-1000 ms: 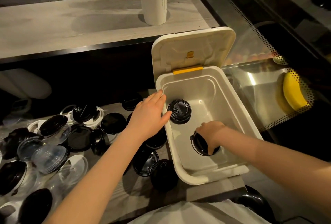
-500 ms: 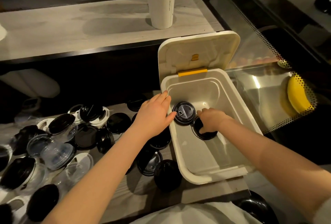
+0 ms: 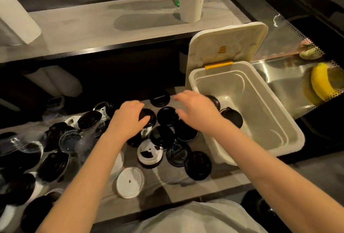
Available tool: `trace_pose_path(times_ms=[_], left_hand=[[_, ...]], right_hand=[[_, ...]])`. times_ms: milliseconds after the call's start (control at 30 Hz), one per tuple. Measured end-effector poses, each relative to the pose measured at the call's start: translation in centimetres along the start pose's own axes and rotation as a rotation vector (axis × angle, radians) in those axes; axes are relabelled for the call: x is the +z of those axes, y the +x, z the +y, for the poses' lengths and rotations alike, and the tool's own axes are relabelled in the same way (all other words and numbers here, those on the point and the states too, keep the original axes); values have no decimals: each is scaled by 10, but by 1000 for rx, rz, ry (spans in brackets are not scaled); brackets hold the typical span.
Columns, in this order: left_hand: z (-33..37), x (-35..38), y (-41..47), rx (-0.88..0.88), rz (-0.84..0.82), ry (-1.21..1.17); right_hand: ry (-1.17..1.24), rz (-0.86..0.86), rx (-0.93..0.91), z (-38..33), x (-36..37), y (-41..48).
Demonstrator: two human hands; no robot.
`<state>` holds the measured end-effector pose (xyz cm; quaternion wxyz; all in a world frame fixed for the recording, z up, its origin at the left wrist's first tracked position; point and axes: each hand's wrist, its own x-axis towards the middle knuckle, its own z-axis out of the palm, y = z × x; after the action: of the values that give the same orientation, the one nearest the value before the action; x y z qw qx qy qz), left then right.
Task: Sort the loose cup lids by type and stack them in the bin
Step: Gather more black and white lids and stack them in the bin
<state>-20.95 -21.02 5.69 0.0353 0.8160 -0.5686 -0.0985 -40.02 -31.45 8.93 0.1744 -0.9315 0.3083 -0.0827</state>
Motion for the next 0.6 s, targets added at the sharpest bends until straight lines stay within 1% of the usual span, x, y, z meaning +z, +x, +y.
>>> trace_pose_path(times_ms=[67,133,267,333,400,500,600], left_hand=[[-12,19,-13,-5,-74,5],[-18,37,-27,-4,-176,-1],[-18,70,-43,36,-333,70],[-18,82,-44,46,-362,104],[-17,88,-43,55,-379,136],[-16,92,-39,63,-396,171],[-13,91,-34,50,-406,144]], right_hand=[[17,-81,-1,-15,23,-8],[-2,-205,63,-23,49,-18],[-151,-541,355,-20,97,-38],[-192,-631,490,-17,115,-44],[-212,-632,534,-16,128,-47],[-221,-529,503,-13,137,-47],[-76,-471,531,-5,131,-45]])
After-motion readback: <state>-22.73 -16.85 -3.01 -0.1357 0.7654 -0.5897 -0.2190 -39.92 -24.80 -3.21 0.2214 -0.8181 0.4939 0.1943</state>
